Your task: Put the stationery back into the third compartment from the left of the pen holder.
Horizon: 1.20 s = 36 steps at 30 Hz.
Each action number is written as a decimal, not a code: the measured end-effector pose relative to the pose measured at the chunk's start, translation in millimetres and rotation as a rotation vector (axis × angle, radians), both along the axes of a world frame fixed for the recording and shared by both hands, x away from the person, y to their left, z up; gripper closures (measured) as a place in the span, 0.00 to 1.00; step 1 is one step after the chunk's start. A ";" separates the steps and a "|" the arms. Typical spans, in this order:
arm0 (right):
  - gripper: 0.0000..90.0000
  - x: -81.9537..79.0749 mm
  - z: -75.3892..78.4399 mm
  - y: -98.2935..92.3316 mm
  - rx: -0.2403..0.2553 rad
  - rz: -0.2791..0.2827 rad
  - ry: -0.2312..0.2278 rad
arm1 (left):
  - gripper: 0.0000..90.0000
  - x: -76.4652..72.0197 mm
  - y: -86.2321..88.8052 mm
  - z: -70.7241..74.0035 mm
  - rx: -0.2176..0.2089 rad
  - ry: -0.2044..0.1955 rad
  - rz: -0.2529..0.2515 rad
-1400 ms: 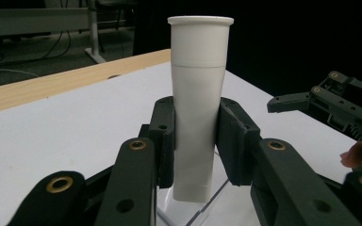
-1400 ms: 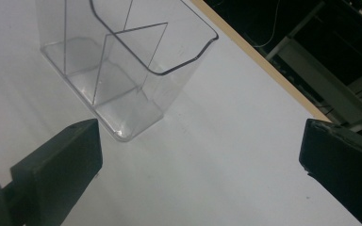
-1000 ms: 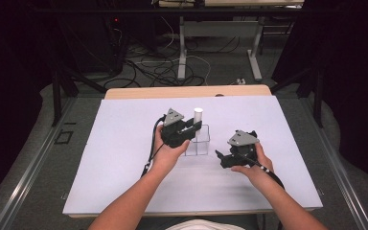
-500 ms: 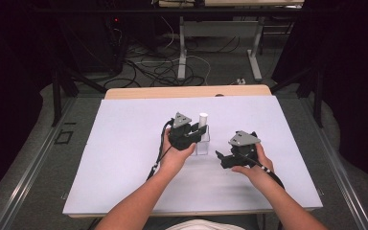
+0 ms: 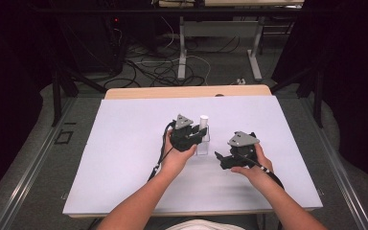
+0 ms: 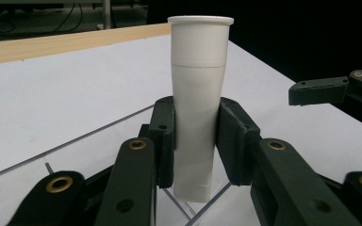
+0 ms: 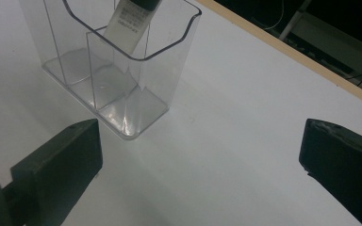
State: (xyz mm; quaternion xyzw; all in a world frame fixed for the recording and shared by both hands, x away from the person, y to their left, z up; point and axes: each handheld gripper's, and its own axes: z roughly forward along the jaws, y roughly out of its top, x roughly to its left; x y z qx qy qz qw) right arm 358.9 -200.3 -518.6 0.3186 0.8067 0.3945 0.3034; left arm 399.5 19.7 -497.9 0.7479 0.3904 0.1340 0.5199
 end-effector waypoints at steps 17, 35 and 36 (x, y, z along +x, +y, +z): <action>0.00 -0.5 -0.2 -1.6 -0.006 -0.002 0.009 | 0.55 -7.6 13.4 11.7 0.022 -0.043 0.010; 0.00 0.4 0.3 -3.5 0.002 -0.018 0.012 | 0.30 -16.5 80.4 37.7 0.021 -0.088 0.061; 0.00 0.8 0.4 -4.0 0.001 -0.015 0.008 | 0.30 -17.3 84.0 38.3 0.028 -0.098 0.068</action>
